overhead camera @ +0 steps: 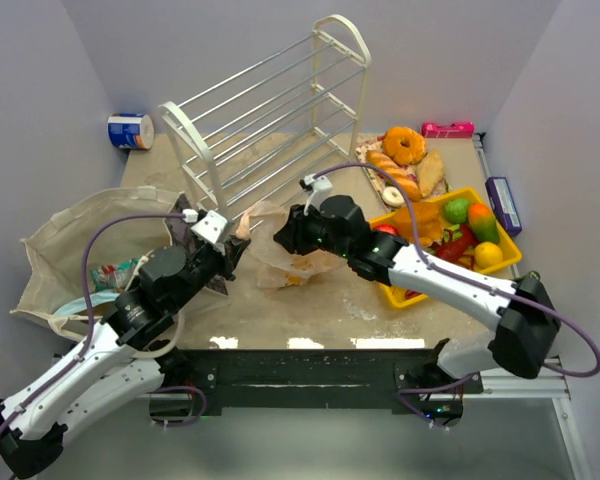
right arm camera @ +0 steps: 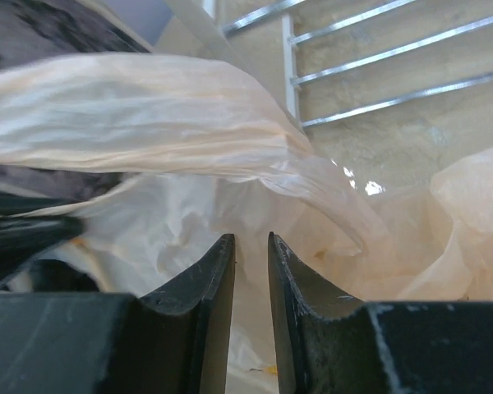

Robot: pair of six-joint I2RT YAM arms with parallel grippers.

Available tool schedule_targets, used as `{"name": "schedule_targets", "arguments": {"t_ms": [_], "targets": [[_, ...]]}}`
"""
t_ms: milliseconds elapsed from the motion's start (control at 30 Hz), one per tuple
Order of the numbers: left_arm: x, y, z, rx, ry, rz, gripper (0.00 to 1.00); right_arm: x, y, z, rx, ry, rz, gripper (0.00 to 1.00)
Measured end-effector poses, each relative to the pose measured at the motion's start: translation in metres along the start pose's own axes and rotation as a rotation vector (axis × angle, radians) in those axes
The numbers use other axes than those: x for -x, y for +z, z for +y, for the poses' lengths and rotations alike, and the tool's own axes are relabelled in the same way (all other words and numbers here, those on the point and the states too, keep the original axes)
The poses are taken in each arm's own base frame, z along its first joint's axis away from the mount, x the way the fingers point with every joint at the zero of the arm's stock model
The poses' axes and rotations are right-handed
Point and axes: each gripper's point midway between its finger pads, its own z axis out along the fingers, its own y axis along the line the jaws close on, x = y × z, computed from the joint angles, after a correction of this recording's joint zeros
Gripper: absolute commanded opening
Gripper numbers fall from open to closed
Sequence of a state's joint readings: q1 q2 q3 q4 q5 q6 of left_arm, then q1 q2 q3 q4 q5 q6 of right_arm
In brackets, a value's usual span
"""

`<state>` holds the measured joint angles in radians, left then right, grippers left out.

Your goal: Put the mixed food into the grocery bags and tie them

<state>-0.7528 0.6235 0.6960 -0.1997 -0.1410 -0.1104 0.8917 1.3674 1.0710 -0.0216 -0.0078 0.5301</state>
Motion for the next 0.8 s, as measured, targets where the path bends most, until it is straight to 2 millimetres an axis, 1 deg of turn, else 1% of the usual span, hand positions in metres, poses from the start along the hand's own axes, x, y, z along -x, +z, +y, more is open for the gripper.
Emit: {"name": "schedule_targets", "arguments": {"t_ms": [100, 167, 200, 233, 300, 333, 367, 400, 433, 500, 533, 600, 633, 700, 800], "targets": [[0.001, -0.002, -0.001, -0.008, -0.001, -0.009, 0.0, -0.03, 0.023, -0.011, -0.046, -0.003, 0.071, 0.28], [0.002, -0.003, -0.001, -0.008, 0.0, -0.015, 0.0, -0.061, 0.038, -0.017, -0.08, -0.02, 0.136, 0.32], [0.003, -0.003, -0.001, -0.007, 0.0, -0.019, 0.0, -0.072, 0.043, -0.017, -0.088, -0.028, 0.158, 0.32], [0.003, -0.004, 0.0, -0.005, 0.0, -0.02, 0.0, -0.084, 0.047, -0.018, -0.098, -0.038, 0.181, 0.37], [0.005, -0.005, 0.002, 0.004, -0.001, -0.027, 0.0, -0.107, 0.054, -0.023, -0.13, -0.057, 0.229, 0.42], [0.006, -0.006, 0.003, 0.014, -0.002, -0.032, 0.0, -0.118, 0.056, -0.027, -0.154, -0.069, 0.25, 0.49], [0.008, -0.007, 0.005, 0.021, -0.003, -0.038, 0.0, -0.124, 0.057, -0.032, -0.177, -0.075, 0.26, 0.53], [0.01, -0.009, 0.006, 0.029, -0.004, -0.048, 0.0, -0.129, 0.058, -0.042, -0.218, -0.084, 0.265, 0.58], [0.012, -0.012, 0.009, 0.039, -0.006, -0.059, 0.0, -0.131, 0.058, -0.053, -0.264, -0.093, 0.264, 0.65], [0.021, -0.02, 0.014, 0.063, -0.013, -0.096, 0.0, -0.132, 0.055, -0.074, -0.352, -0.112, 0.26, 0.71], [0.027, -0.027, 0.018, 0.08, -0.019, -0.125, 0.0, -0.131, 0.052, -0.084, -0.391, -0.12, 0.258, 0.78], [0.035, -0.036, 0.023, 0.104, -0.028, -0.161, 0.0, -0.126, 0.048, -0.1, -0.447, -0.126, 0.253, 0.86], [0.04, -0.042, 0.027, 0.121, -0.033, -0.186, 0.0, -0.124, 0.047, -0.108, -0.468, -0.126, 0.25, 0.92], [0.052, -0.056, 0.035, 0.158, -0.036, -0.23, 0.0, -0.119, 0.041, -0.128, -0.521, -0.123, 0.25, 0.95], [0.065, -0.072, 0.046, 0.21, -0.03, -0.255, 0.0, -0.117, 0.03, -0.149, -0.573, -0.13, 0.263, 0.99]]}}
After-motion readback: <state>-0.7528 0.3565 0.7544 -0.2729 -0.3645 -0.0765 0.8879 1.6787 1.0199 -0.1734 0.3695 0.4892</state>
